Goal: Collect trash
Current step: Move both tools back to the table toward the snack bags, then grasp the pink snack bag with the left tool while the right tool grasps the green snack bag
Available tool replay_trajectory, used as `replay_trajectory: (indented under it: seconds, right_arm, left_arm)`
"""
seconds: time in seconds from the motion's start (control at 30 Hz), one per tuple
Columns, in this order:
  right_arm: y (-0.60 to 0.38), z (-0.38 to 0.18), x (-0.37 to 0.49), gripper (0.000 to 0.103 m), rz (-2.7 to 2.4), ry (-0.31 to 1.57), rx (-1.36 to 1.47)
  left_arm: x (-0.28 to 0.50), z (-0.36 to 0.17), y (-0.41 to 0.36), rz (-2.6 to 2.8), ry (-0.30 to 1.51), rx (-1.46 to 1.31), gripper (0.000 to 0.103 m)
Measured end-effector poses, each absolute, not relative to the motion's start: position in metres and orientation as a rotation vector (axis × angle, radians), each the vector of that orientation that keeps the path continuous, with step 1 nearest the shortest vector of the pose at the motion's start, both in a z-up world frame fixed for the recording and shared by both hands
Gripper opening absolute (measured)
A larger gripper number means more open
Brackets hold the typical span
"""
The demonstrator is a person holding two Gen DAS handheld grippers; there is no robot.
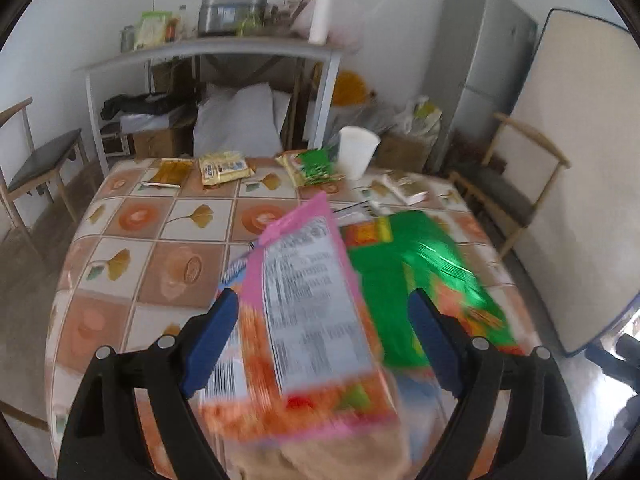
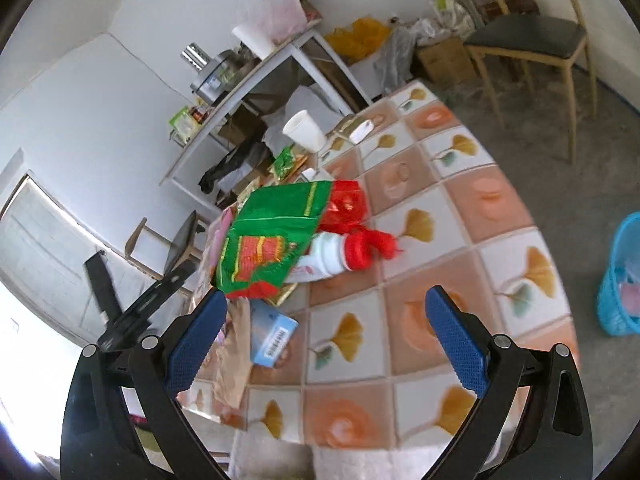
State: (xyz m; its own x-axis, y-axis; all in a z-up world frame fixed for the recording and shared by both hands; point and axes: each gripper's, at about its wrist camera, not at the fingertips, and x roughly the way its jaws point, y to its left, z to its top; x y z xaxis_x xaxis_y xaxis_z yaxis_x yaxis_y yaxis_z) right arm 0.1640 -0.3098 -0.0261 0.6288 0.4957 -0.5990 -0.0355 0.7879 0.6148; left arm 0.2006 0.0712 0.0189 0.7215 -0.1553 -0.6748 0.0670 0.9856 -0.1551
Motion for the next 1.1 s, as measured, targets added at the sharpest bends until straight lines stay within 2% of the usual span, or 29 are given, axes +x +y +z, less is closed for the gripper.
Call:
replay_trajectory:
  seconds: [0.1,0.2,0.33,0.47,0.63,0.73,1.0,1.1]
  right_arm:
    - [-0.299,-0.027,0.189,0.095,0.347,0.863,0.629]
    - [-0.297,-0.036,0.216,0.095,0.378,0.904,0.689]
    - [-0.293,-0.055,0.258,0.093,0.452,0.993,0.799]
    - [-0.287,-0.074,0.287,0.089,0.470,1.081,0.865]
    - [-0.284,-0.089,0.312,0.083,0.445,1.141,0.886]
    - [-0.280,-0.097,0.321,0.077,0.452,1.171,0.898]
    - [-0.269,-0.079,0.320,0.060,0.649,1.086,0.987]
    - [-0.262,-0.068,0.313,0.048,0.709,1.057,0.983]
  left_arm:
    - [0.227,0.006,0.061,-0.123,0.806,-0.080,0.084]
    - [0.236,-0.004,0.059,-0.122,0.828,-0.061,0.079]
    - [0.243,-0.013,0.067,-0.104,0.843,-0.080,0.059]
    - [0.242,-0.017,0.081,-0.121,0.857,-0.142,0.045]
    - [0.241,-0.021,0.091,-0.144,0.866,-0.191,0.015]
    - [0.239,-0.023,0.098,-0.147,0.859,-0.209,0.007]
    - [0.231,-0.025,0.117,-0.230,0.824,-0.342,0.006]
    - [0.230,-0.026,0.121,-0.249,0.821,-0.377,0.006]
